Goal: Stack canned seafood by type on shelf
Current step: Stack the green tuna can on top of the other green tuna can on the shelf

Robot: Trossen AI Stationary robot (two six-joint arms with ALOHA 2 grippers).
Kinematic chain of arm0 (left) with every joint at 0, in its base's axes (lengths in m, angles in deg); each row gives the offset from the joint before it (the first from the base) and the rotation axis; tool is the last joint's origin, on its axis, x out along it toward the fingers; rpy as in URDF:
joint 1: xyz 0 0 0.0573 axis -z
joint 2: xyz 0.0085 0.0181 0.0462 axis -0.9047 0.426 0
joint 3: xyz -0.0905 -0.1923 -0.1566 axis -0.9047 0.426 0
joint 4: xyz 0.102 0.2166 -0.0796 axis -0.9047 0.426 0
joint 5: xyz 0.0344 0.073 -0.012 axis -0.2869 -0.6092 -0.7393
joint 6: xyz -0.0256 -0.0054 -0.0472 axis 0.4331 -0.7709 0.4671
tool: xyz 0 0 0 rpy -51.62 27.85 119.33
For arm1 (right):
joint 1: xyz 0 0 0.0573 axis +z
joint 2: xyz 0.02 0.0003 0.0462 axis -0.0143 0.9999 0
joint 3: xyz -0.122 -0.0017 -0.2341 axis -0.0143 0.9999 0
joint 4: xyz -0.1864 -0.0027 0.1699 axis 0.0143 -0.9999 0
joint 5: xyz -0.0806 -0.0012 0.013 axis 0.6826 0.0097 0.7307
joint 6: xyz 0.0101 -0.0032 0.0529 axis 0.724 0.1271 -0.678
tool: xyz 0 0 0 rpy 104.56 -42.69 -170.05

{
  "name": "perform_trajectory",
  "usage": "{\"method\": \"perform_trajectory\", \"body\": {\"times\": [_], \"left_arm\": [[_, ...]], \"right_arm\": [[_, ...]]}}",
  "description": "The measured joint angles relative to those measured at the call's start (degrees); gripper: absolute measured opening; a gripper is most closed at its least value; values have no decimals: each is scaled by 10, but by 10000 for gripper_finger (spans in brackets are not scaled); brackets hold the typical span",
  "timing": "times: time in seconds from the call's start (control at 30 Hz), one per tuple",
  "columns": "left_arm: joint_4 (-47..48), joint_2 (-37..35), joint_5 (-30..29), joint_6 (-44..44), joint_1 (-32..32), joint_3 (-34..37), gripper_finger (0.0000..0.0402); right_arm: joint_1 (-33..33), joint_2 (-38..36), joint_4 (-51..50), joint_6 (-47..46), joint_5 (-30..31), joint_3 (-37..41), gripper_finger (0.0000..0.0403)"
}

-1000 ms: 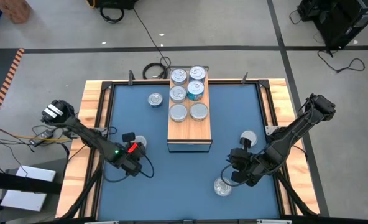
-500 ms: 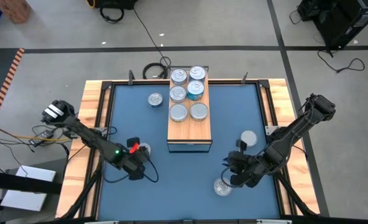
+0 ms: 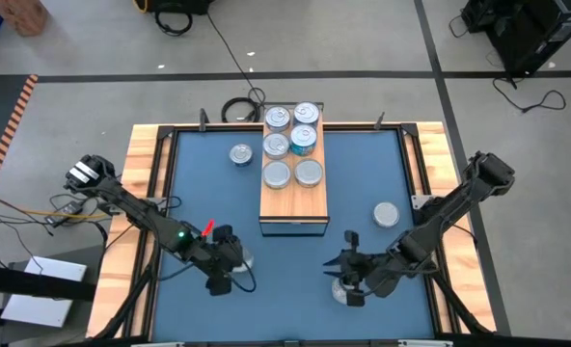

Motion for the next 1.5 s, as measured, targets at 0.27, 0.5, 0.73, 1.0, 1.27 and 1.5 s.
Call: {"method": "perform_trajectory", "body": {"times": [0.27,0.5,0.73,1.0,1.27,1.5], "left_arm": [[-72,0,9,-5,0,0,0],[-91,0,8,-3,-1,0,0],[-93,0,-1,0,-2,0,0],[-93,0,-9,-3,-14,0,0],[-94,0,-21,-16,-20,0,0],[-105,0,-24,-17,-20,0,0]], "right_arm": [[-27,100,119,72,4,0,109],[-67,165,200,146,20,0,156],[-93,227,253,254,18,-56,239],[-117,314,207,360,18,-188,299],[-136,382,147,459,18,-278,300],[-145,401,137,478,18,-305,285]]}}
